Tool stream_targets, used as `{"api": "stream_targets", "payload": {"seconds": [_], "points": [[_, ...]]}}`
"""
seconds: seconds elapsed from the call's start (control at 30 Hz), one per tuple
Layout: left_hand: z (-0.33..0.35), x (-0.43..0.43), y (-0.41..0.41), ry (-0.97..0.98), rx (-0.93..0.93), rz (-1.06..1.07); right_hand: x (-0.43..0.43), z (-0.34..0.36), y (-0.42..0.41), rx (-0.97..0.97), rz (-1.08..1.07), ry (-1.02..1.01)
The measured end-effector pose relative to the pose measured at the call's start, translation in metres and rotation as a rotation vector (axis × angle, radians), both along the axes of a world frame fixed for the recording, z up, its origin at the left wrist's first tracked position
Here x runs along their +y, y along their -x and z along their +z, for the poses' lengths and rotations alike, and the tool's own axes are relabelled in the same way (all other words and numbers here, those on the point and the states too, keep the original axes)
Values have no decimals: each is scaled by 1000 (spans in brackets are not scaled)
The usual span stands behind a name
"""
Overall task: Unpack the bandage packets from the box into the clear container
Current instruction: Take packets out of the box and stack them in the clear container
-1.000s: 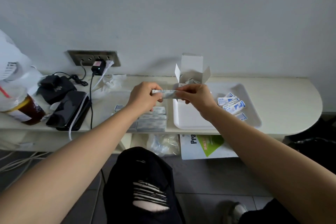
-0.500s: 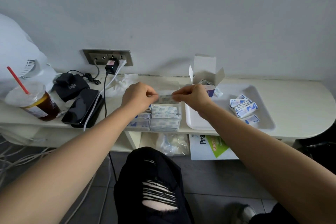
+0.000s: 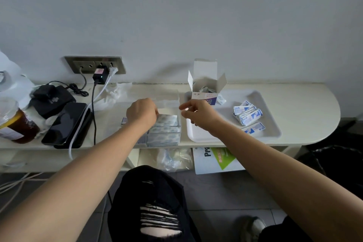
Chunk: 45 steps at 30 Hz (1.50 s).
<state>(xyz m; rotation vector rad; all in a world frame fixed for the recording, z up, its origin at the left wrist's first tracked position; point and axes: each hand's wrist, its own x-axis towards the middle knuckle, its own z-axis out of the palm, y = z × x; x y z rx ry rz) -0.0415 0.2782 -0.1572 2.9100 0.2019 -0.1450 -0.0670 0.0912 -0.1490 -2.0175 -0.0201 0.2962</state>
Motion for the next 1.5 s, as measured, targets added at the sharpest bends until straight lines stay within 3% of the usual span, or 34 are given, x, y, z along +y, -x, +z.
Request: {"api": "stream_targets", "payload": {"seconds": [0.27, 0.63, 0.73, 0.9, 1.23, 1.5], "points": [[-6, -14, -8, -268, -26, -48, 2, -4, -4, -22, 67, 35], [-4, -13, 1, -351, -70, -139, 0, -7, -4, -39, 82, 31], [0, -14, 3, -265, -124, -206, 1, -7, -4, -41, 79, 24], [-8, -21, 1, -48, 91, -245, 0, -7, -3, -33, 82, 22], [-6, -22, 9, -94, 22, -272, -2, -8, -3, -25, 100, -4], [-6, -24, 8, -27, 170, -222, -4, -7, 0, -4, 114, -24]]}}
